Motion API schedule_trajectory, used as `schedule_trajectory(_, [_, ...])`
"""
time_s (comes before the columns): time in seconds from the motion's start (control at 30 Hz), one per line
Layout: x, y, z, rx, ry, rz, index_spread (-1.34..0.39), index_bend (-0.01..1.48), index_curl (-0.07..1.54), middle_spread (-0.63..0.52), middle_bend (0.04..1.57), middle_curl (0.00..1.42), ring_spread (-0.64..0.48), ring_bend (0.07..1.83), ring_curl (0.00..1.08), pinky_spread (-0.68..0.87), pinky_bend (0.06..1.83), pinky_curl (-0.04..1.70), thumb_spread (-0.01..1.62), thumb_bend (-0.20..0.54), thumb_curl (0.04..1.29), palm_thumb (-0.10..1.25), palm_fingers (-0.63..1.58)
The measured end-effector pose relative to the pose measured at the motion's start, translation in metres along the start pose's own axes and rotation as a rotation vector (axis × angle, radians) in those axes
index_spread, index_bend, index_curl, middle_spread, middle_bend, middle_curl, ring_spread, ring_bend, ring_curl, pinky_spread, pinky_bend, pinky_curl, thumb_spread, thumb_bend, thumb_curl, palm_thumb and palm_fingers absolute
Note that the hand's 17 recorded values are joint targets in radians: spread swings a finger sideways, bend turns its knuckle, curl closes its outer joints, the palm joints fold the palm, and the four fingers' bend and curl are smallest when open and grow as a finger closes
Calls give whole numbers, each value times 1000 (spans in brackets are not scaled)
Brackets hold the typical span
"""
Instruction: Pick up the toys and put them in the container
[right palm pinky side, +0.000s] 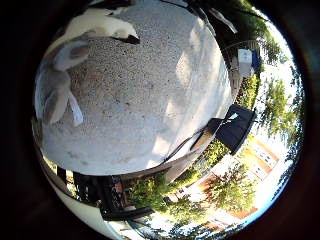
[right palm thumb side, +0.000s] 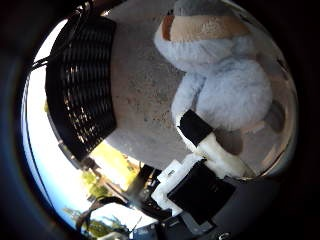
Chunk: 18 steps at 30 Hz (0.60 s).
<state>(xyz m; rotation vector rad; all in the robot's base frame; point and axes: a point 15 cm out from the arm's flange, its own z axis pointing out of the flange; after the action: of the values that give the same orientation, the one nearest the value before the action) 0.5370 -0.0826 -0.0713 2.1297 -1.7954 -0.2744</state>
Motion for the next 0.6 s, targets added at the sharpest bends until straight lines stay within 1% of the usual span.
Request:
schedule_trajectory(0.03, [-3,0,1,-3,1,-3,28,156,236,73,308,418,301,741,335,504,866,245,1093,-35,321,495,507])
schedule_trajectory(0.07, [-5,0,1,-5,2,-2,-26,155,229,26,397,450,269,819,356,501,929,252,1092,-33,319,493,735])
schedule_trajectory(0.1, [-6,0,2,-9,3,-3,-43,158,225,10,420,456,257,829,353,500,945,251,1092,-33,319,493,785])
schedule_trajectory(0.17, [-7,1,0,-12,5,-7,-154,207,235,-32,595,521,211,914,383,470,1015,275,1089,-36,318,481,1163])
schedule_trajectory(0.2, [-7,2,-1,-14,4,-7,-198,233,260,-38,671,561,188,974,422,449,1049,306,1089,-32,321,482,1246])
schedule_trajectory(0.23, [-6,3,-2,-18,4,-8,-231,258,278,-54,738,601,159,1044,459,427,1093,335,1087,-26,327,493,1264])
schedule_trajectory(0.27, [-6,5,-2,-25,3,-10,-250,277,288,-60,762,618,148,1069,473,422,1111,347,1086,-24,330,499,1256])
schedule_trajectory(0.33, [-7,13,0,-57,-2,-14,-323,339,312,-85,886,690,97,1185,533,391,1169,387,1088,1,362,577,1180])
schedule_trajectory(0.37, [-7,17,0,-71,-4,-15,-358,357,321,-100,931,722,73,1233,558,377,1217,411,1084,25,387,650,1153])
schedule_trajectory(0.4, [-8,20,0,-83,-6,-16,-393,380,333,-112,965,750,49,1263,577,360,1268,435,1074,29,407,690,1129])
schedule_trajectory(0.47, [-9,29,-1,-114,-11,-16,-447,422,352,-123,1028,790,24,1299,604,333,1330,467,1059,62,449,792,1122])
schedule_trajectory(0.53, [-12,43,0,-168,-19,-16,-514,468,380,-135,1090,833,-6,1335,633,302,1391,508,1036,81,496,879,1084])
schedule_trajectory(0.6, [-15,58,-6,-219,-28,-16,-561,500,403,-142,1120,859,-24,1356,650,282,1426,533,1032,91,527,929,1053])
